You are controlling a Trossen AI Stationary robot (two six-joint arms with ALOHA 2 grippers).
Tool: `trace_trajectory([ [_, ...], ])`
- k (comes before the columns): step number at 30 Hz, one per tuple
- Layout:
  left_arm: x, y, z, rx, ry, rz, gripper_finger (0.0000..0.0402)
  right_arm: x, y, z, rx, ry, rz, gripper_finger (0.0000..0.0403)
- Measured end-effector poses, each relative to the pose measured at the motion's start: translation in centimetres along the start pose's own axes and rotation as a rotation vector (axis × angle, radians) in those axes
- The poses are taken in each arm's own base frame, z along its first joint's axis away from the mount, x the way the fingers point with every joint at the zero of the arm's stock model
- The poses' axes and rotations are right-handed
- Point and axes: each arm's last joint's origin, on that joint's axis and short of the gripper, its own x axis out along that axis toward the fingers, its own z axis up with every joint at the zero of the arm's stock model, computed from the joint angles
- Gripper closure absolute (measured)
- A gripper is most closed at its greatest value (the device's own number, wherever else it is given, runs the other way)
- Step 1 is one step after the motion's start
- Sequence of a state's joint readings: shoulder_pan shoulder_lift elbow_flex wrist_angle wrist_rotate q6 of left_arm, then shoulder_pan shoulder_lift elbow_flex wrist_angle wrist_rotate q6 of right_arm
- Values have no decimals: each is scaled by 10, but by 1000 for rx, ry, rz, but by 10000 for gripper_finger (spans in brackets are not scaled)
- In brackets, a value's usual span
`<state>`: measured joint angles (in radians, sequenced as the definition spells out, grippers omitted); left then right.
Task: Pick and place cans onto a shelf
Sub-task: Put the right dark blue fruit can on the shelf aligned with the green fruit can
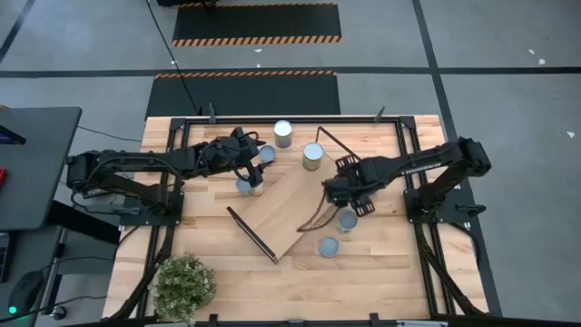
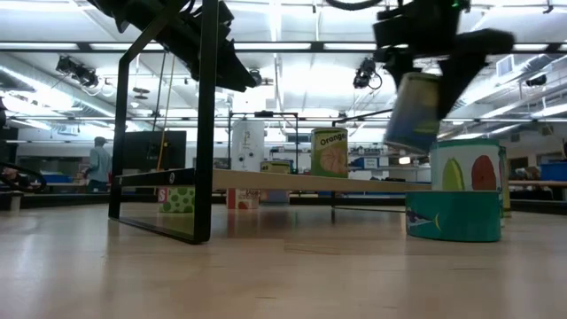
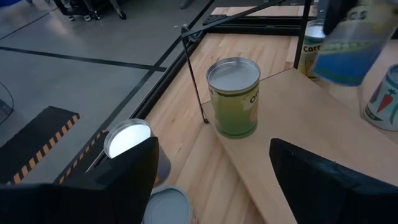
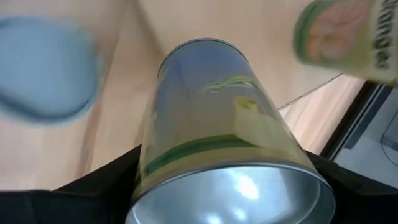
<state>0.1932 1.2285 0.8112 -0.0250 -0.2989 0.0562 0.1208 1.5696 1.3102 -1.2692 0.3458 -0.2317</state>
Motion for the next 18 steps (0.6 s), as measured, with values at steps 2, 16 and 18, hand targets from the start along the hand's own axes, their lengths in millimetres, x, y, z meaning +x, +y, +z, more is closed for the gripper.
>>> trace_trajectory([
  [2,0,0,0,-2,-4,0,90,4,-8,2,12,-23,-4,84],
  [16,0,0,1,-4,-10,1,90,49,-42,32,-65,149,68,84],
  [18,0,0,1,-4,-10,1,90,49,-46,35,-80,159,70,84],
])
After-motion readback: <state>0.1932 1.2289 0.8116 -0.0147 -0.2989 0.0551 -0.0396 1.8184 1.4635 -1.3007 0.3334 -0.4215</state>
